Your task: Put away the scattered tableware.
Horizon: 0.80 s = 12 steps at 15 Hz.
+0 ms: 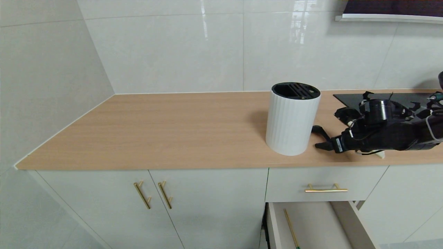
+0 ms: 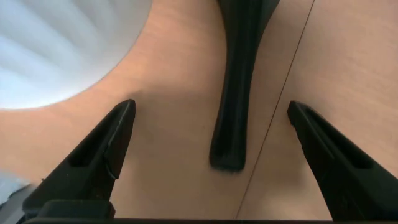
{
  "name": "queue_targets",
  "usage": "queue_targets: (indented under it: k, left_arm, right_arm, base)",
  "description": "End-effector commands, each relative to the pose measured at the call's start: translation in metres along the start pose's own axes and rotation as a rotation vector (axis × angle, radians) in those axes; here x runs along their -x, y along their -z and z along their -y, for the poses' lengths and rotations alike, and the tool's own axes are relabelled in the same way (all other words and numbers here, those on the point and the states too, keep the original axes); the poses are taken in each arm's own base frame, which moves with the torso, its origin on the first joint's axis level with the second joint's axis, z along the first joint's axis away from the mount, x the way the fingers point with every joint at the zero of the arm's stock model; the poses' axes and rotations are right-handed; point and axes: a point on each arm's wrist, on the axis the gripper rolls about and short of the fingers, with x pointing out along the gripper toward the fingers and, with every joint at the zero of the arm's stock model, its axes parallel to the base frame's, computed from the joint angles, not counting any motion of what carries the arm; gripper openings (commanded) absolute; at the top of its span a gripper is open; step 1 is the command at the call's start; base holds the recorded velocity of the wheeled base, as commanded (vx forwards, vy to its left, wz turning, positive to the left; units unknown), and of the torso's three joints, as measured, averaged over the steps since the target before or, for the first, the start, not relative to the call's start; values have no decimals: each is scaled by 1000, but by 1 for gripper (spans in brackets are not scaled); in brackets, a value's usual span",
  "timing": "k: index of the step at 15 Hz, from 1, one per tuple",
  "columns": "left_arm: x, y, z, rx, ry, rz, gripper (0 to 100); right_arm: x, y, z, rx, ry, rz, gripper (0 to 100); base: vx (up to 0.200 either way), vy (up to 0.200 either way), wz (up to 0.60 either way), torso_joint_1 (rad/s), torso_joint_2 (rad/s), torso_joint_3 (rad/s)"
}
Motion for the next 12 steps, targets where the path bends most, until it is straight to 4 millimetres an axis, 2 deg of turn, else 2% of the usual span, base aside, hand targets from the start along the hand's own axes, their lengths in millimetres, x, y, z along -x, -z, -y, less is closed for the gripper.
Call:
queue_targets:
  k: [1, 6, 7, 12]
  left_arm:
    - [0, 0, 0, 0, -2, 0, 100]
    - [0, 0, 0, 0, 0, 0, 100]
    - [0, 0, 0, 0, -2, 0, 100]
    - [0, 0, 0, 0, 0, 0, 100]
  right_arm:
    - [-7, 3, 1, -1, 3, 9, 100]
    - [-8, 5, 2, -4, 4, 6, 100]
    - [-8, 5, 3, -5, 6, 6, 0]
    - [-7, 4, 3, -6, 5, 9, 0]
  base:
    - [0, 0, 0, 0, 0, 0]
    - [0, 0, 0, 0, 0, 0]
    - [0, 0, 0, 0, 0, 0]
    - [0, 0, 0, 0, 0, 0]
